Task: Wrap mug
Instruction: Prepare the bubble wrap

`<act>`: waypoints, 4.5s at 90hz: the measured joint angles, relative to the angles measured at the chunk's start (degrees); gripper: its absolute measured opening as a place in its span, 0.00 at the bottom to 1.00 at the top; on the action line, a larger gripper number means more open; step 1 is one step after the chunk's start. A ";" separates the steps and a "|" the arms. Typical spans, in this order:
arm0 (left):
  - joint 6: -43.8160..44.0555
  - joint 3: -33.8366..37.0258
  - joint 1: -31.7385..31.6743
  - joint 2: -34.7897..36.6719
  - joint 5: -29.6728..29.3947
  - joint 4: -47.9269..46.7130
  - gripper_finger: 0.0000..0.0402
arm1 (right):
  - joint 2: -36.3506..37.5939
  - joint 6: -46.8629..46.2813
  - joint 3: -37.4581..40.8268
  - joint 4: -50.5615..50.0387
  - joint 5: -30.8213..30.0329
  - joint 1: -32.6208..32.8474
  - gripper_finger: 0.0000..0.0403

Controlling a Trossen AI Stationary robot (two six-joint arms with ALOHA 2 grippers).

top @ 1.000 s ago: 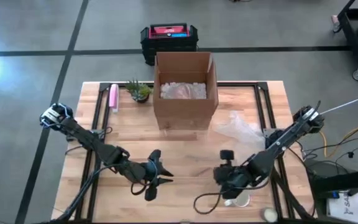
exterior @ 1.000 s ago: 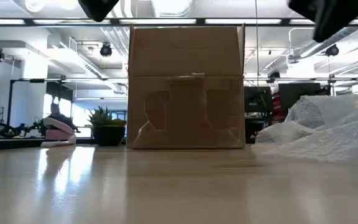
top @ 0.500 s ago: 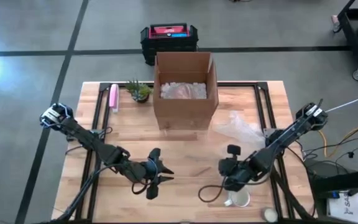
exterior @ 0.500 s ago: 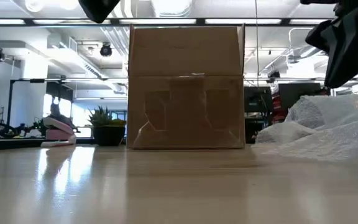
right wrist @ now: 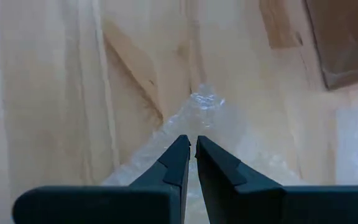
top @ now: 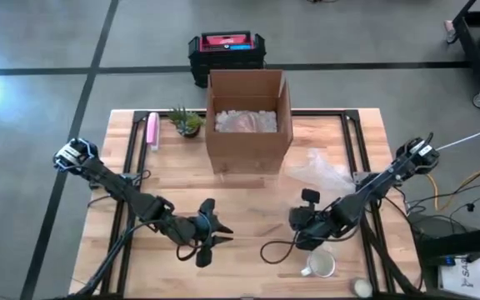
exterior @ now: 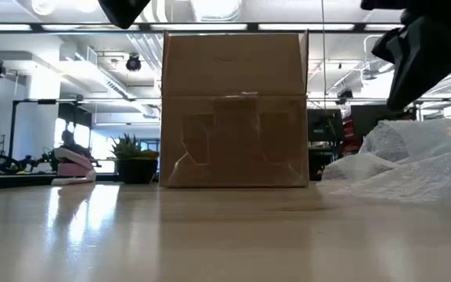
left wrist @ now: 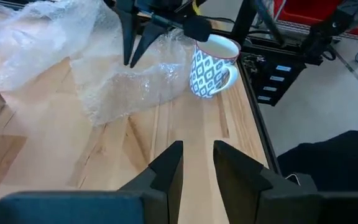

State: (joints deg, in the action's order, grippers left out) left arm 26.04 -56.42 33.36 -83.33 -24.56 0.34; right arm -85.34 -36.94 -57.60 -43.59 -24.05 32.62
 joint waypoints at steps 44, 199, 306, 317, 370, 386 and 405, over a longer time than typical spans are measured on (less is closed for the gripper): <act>0.00 0.00 0.00 0.00 0.00 0.00 0.19 | -0.04 3.93 8.60 2.37 18.27 -11.66 0.05; 2.20 -0.18 -2.52 -15.68 -1.07 2.60 0.19 | -16.62 25.42 -8.76 9.90 13.37 -12.00 0.05; 13.66 4.72 -7.13 -13.83 -1.37 -0.94 0.19 | -17.75 25.38 -13.78 7.78 13.44 -12.71 0.05; 13.13 4.99 -7.25 -14.11 -1.17 0.83 0.19 | -17.75 25.65 -15.61 3.35 13.45 -13.76 0.05; 8.05 8.82 -6.30 -11.91 -0.27 6.13 0.19 | -23.19 28.06 -15.87 4.85 16.20 -16.77 0.05; -0.82 8.81 -5.34 -7.47 -1.01 16.53 0.19 | -23.26 27.47 -15.99 6.67 16.19 -16.97 0.05; -4.58 8.65 -2.76 -4.01 -4.07 20.49 0.19 | -23.39 27.02 -15.80 5.70 14.71 -17.66 0.05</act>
State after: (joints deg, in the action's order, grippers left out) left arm 21.47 -47.78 30.61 -87.34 -28.63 20.82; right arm -108.73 -9.92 -73.40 -37.89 -9.35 14.96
